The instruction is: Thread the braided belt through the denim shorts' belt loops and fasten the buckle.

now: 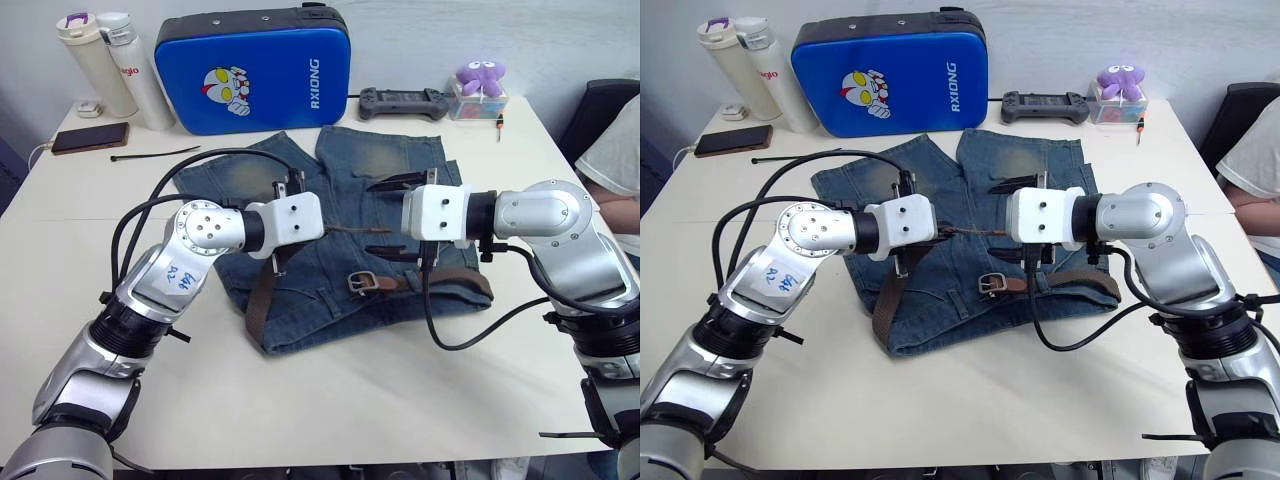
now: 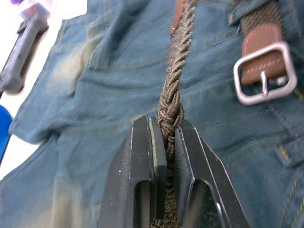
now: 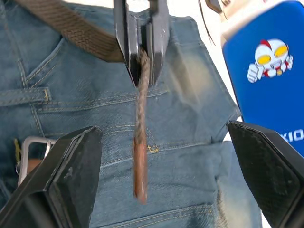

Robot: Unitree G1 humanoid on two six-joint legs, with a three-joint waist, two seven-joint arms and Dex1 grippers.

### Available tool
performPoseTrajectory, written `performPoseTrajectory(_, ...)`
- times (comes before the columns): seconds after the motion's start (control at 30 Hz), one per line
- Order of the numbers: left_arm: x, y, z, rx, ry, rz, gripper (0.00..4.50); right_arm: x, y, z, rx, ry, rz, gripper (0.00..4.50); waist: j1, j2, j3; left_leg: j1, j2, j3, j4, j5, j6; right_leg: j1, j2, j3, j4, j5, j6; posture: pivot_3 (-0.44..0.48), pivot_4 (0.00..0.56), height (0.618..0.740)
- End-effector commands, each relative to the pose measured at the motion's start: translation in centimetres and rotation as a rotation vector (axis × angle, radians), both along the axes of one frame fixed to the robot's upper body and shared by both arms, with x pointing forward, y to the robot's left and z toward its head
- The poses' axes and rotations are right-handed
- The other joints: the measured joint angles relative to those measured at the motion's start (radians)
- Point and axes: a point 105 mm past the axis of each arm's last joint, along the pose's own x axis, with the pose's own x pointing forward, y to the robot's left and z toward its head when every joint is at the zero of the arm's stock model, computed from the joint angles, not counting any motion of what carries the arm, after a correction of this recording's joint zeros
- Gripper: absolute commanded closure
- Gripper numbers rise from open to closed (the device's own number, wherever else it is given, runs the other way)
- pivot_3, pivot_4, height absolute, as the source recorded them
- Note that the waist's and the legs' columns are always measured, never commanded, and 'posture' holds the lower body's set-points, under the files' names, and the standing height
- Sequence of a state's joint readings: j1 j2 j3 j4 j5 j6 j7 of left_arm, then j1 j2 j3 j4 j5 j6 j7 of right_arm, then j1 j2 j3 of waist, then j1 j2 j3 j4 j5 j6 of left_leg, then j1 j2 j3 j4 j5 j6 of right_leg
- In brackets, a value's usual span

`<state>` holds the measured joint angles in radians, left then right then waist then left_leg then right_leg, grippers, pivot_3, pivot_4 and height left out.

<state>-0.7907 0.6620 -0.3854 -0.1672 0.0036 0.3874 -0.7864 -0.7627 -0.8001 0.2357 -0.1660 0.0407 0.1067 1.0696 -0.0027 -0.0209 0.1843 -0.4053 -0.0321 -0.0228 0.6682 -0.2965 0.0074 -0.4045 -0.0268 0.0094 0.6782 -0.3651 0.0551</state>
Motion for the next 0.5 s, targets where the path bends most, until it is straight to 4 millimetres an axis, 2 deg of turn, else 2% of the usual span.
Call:
performPoseTrajectory(0.03, -0.1, -0.5, 1.6, -0.001, -0.067, -0.028, 4.49, 0.3, -0.2, 0.4, -0.025, -0.036, -0.008, 0.00, 0.002, 0.000, 0.000, 0.000, 0.000, 0.000, 0.000, 0.000, 0.000, 0.000, 0.000, 0.000, 0.000, 0.000, 0.000, 0.000, 0.150, 0.739)
performPoseTrajectory(0.13, -0.2, -1.0, 2.2, -0.039, -0.065, -0.036, 4.50, 0.7, -0.3, -0.4, -0.039, -0.011, -0.031, 0.87, 0.002, 0.000, 0.000, 0.000, 0.000, 0.000, 0.001, 0.000, 0.000, 0.000, 0.000, 0.000, 0.000, 0.000, 0.000, 0.000, 0.150, 0.739)
performPoseTrajectory(0.37, -0.7, -0.9, 2.9, -0.090, -0.054, -0.016, 4.50, 1.0, -0.3, -0.4, -0.013, 0.005, -0.050, 4.16, 0.001, 0.000, 0.000, 0.000, 0.000, 0.000, 0.001, 0.000, 0.000, -0.001, 0.000, 0.000, 0.001, 0.000, 0.000, 0.000, 0.150, 0.739)
performPoseTrajectory(0.4, -1.0, -0.7, 2.7, -0.141, 0.025, -0.015, 4.50, 1.1, -0.2, -0.1, -0.003, -0.003, -0.056, 4.43, 0.001, 0.000, 0.000, 0.000, 0.000, 0.000, 0.001, 0.000, 0.000, -0.001, 0.000, 0.000, 0.001, 0.000, 0.000, 0.000, 0.150, 0.739)
performPoseTrajectory(0.43, -1.2, -0.7, 2.6, -0.179, 0.085, -0.017, 4.50, 1.2, -0.2, 0.0, 0.004, -0.009, -0.061, 4.43, 0.001, 0.000, 0.000, 0.000, 0.000, 0.000, 0.001, 0.000, 0.000, -0.001, 0.000, 0.000, 0.001, 0.000, 0.000, 0.000, 0.150, 0.739)
performPoseTrajectory(0.5, -1.3, 0.0, 2.8, -0.293, 0.210, 0.023, 3.50, 1.5, -0.2, 0.4, 0.017, -0.016, -0.071, 4.50, 0.001, 0.000, 0.000, 0.000, 0.000, 0.000, 0.001, 0.000, 0.000, -0.001, 0.000, 0.000, 0.002, 0.000, 0.000, 0.000, 0.150, 0.739)
